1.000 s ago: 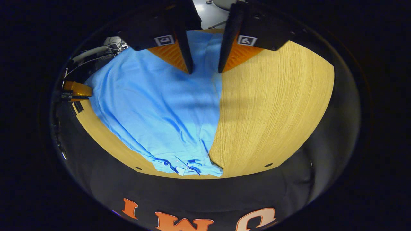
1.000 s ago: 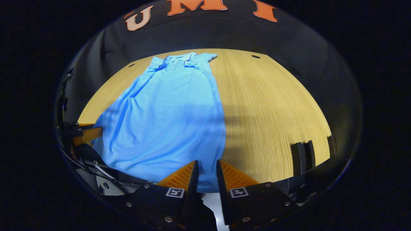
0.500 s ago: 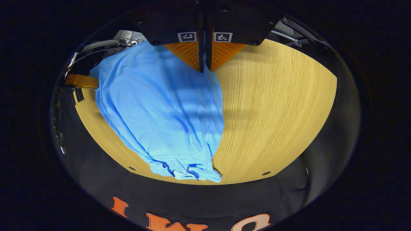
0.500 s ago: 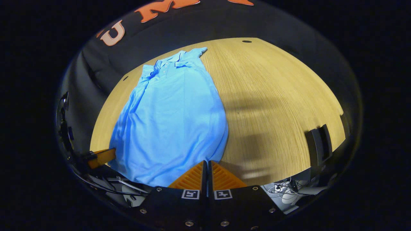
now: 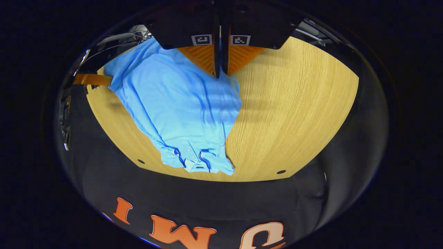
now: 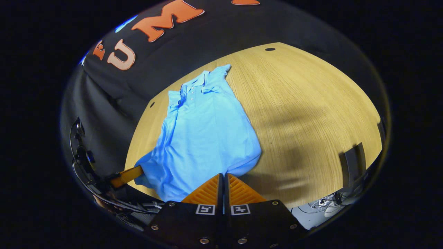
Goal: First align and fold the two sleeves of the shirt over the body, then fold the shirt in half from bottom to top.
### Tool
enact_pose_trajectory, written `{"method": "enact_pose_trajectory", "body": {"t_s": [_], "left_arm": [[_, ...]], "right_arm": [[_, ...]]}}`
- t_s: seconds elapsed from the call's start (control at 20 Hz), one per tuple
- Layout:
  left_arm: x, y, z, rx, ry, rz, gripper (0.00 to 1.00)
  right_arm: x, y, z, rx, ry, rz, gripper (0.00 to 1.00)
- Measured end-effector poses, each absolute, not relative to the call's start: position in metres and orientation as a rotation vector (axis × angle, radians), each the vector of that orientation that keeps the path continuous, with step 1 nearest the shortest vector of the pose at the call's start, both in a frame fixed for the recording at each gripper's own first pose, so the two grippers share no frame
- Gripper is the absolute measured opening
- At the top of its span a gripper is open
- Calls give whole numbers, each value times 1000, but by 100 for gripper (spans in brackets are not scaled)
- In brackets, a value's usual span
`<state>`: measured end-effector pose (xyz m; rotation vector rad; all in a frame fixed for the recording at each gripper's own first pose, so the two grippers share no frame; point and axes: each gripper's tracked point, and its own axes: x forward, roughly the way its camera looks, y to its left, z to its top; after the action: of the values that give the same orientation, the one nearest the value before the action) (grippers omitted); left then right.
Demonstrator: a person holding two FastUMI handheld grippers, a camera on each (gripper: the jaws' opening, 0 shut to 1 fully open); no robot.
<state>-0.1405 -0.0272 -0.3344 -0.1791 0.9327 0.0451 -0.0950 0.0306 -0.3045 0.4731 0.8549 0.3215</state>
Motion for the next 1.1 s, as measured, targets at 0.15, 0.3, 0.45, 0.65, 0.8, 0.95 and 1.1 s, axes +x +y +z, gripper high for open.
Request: {"method": "enact_pose_trajectory", "body": {"t_s": [0.15,0.3,0.45,0.65,0.8,0.95,1.1], "left_arm": [[-122,-23,-315,-183,890,45,5],[-95,-21,-298,-172,843,27,5],[-68,-17,-284,-151,804,3,5],[-30,-8,-266,-136,753,-23,5],[6,3,-256,-142,729,-37,5],[46,12,-251,-135,705,-55,5],[86,18,-245,-127,680,-73,5]], "right_arm": [[-78,31,-283,484,814,344,2],[-52,30,-260,494,757,349,2],[-23,29,-236,533,714,333,2],[12,29,-209,553,668,324,2],[41,33,-195,529,640,328,2],[75,34,-181,498,613,321,2],[109,37,-165,471,588,315,2]]}}
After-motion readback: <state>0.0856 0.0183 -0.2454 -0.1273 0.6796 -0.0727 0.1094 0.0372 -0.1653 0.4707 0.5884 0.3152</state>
